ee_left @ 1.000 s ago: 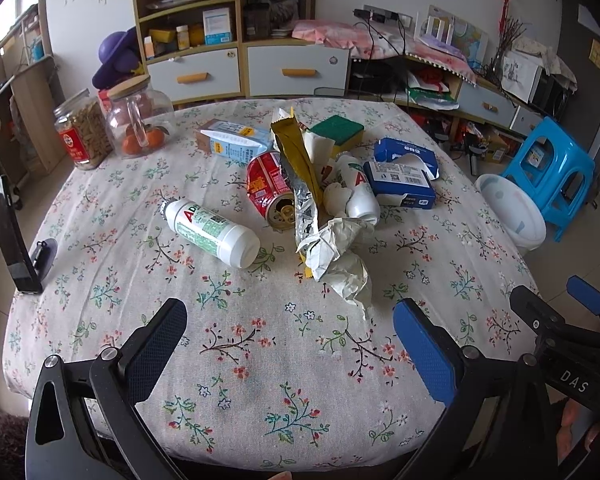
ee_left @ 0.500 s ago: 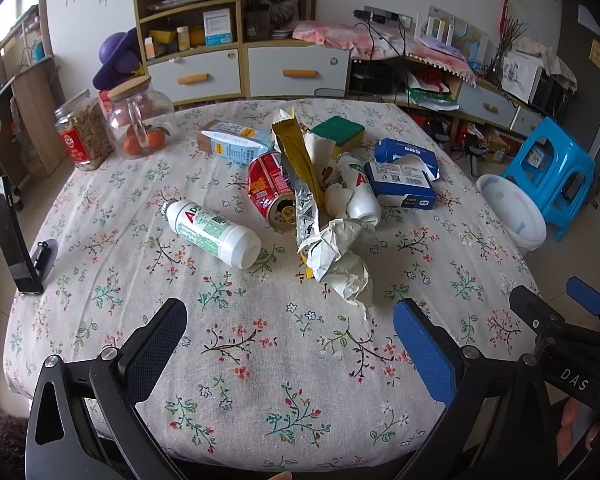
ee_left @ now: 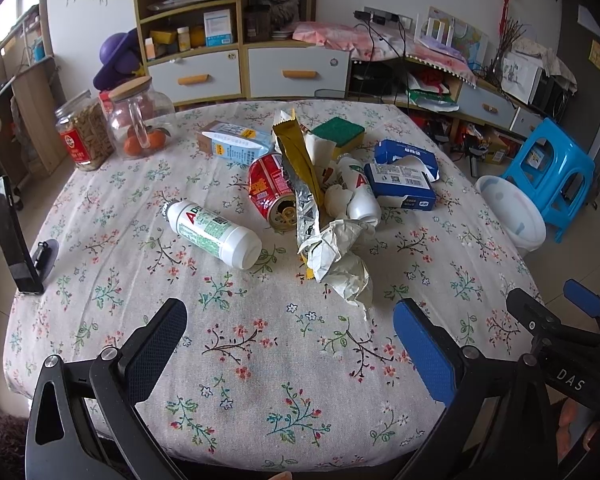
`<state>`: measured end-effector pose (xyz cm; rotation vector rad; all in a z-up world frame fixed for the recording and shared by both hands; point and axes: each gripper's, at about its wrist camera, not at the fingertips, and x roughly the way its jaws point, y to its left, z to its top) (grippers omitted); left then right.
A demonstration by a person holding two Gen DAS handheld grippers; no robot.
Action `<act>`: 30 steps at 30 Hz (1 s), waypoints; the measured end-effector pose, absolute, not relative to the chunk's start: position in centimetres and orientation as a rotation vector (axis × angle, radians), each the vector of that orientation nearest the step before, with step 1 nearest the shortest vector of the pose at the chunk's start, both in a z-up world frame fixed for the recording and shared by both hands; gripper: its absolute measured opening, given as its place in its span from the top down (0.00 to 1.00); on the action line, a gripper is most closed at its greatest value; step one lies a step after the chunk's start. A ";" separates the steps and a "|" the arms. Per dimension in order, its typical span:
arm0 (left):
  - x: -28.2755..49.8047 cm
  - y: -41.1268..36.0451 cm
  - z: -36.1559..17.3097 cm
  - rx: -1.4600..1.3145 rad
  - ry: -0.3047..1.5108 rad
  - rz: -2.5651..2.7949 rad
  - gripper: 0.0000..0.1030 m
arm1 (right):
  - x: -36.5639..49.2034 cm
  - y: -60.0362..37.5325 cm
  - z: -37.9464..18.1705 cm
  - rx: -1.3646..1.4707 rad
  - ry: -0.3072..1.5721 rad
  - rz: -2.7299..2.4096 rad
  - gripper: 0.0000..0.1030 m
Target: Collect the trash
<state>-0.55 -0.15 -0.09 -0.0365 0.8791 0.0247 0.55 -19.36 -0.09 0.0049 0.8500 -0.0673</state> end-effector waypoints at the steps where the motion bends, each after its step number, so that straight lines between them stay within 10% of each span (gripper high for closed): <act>1: -0.6 -0.2 -0.1 -0.036 0.879 0.025 0.00 | 0.6 -19.4 -0.1 0.005 0.850 -0.067 0.00; 30: -0.8 0.4 0.4 0.000 0.848 0.053 0.00 | 0.7 -19.5 0.8 -0.002 0.840 -0.088 0.00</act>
